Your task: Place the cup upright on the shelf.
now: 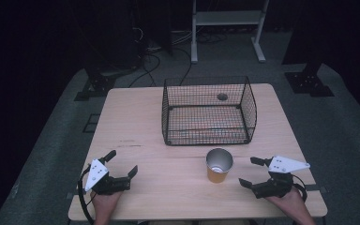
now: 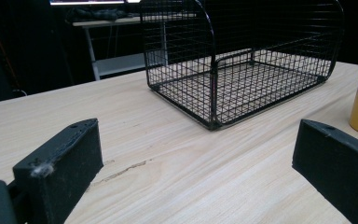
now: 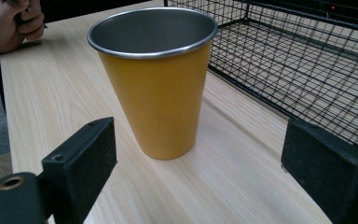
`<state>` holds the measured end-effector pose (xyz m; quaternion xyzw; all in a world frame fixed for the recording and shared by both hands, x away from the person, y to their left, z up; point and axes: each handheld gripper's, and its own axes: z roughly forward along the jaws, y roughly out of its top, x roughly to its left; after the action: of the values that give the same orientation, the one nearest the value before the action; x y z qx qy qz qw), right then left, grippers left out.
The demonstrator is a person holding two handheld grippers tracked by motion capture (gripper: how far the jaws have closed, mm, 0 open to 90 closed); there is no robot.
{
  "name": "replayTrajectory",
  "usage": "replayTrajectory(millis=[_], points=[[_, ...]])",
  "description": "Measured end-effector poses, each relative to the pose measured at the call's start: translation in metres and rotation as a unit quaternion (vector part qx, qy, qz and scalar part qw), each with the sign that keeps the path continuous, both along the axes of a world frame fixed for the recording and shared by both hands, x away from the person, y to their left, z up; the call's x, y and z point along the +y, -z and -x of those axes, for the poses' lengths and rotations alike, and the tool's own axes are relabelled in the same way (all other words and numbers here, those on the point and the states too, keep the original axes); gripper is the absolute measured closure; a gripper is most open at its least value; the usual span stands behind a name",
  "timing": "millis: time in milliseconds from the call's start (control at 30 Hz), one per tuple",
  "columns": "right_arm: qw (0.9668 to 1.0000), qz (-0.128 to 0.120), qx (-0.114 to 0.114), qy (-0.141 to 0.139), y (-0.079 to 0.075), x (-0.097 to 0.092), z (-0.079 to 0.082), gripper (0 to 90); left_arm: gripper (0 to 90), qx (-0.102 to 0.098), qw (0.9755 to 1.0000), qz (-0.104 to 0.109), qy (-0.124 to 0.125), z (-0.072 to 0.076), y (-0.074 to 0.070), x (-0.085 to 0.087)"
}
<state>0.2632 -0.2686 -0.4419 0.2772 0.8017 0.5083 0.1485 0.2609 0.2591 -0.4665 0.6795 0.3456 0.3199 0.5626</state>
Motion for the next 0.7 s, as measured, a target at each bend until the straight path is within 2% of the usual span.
replayTrajectory(millis=[700], points=[[0.9996, -0.001, 0.01, -0.028, 0.004, 0.033, -0.007, 6.2, 0.8, -0.001, 1.0, 0.0, 0.0, 0.0, 0.0, 0.0]])
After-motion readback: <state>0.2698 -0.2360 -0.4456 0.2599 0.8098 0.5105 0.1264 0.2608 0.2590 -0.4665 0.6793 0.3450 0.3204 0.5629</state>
